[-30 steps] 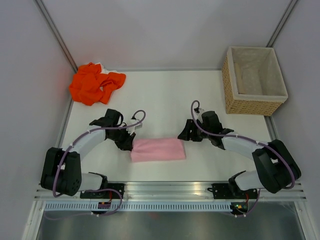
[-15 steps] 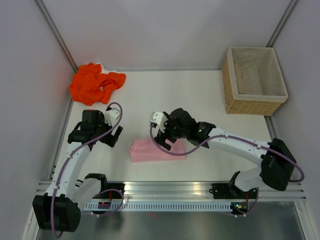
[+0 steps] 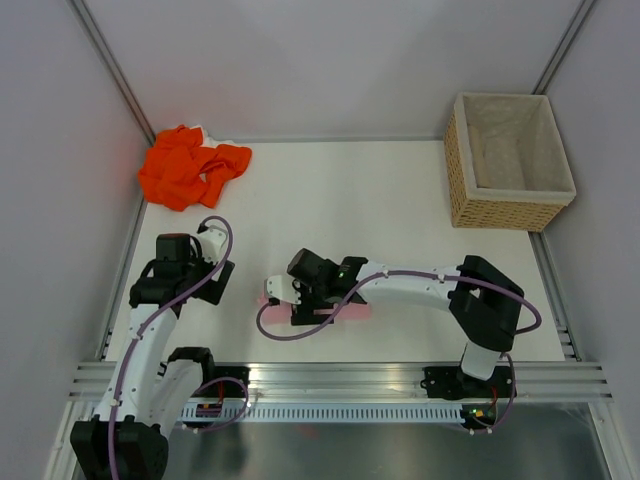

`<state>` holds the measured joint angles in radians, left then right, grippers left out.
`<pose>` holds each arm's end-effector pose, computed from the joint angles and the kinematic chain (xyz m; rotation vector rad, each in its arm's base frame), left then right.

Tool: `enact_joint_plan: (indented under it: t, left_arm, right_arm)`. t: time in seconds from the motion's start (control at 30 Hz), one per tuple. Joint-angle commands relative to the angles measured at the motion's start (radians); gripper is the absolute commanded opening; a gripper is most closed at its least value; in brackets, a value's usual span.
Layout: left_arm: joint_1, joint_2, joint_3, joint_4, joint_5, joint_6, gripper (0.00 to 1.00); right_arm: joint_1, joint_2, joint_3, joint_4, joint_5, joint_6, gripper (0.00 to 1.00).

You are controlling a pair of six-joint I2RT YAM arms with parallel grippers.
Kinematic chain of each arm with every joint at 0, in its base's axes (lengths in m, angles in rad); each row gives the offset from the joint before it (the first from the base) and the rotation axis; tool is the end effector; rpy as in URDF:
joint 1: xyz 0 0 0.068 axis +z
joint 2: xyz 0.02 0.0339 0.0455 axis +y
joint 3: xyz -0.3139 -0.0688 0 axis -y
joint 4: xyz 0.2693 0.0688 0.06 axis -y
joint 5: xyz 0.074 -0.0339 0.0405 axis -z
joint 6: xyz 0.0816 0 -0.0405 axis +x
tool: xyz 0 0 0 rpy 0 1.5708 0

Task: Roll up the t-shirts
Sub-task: Place the rolled tshirt into the container

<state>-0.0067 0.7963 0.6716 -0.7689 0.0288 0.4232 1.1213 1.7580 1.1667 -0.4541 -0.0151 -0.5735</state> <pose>0.1726 -0.0035 0.2427 0.5390 2.4099 0.1450 0.1786 0.3729 0.1870 -1.9763 1.7381 0.2106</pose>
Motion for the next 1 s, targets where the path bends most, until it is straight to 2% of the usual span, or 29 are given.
enact_joint_plan:
  t: [0.0, 0.2, 0.4, 0.57, 0.77, 0.87, 0.97]
  left_arm:
    - [0.005, 0.012, 0.009, 0.008, -0.012, -0.035, 1.0]
    - [0.005, 0.02, 0.013, 0.01, 0.031, -0.031, 1.0]
    - [0.004, 0.023, 0.006, 0.008, 0.04, -0.026, 1.0]
    - [0.004, 0.024, 0.008, 0.005, 0.065, -0.024, 1.0]
    - [0.004, 0.029, 0.013, 0.006, 0.074, -0.023, 1.0]
    - [0.005, 0.034, 0.014, 0.008, 0.077, -0.021, 1.0]
    - [0.005, 0.034, 0.016, 0.008, 0.079, -0.021, 1.0]
  right_arm:
    - [0.002, 0.026, 0.071, -0.032, 0.078, -0.009, 0.98]
    - [0.0, 0.066, 0.12, -0.067, 0.046, -0.003, 0.98]
    - [-0.031, 0.159, 0.159, -0.113, -0.106, 0.034, 0.98]
    - [-0.043, 0.227, 0.16, -0.086, -0.033, 0.07, 0.98]
    - [-0.041, 0.261, 0.131, -0.057, -0.026, 0.118, 0.98]
    - [-0.049, 0.25, 0.1, -0.031, -0.052, 0.132, 0.93]
    - [-0.067, 0.238, 0.088, -0.023, -0.095, 0.153, 0.78]
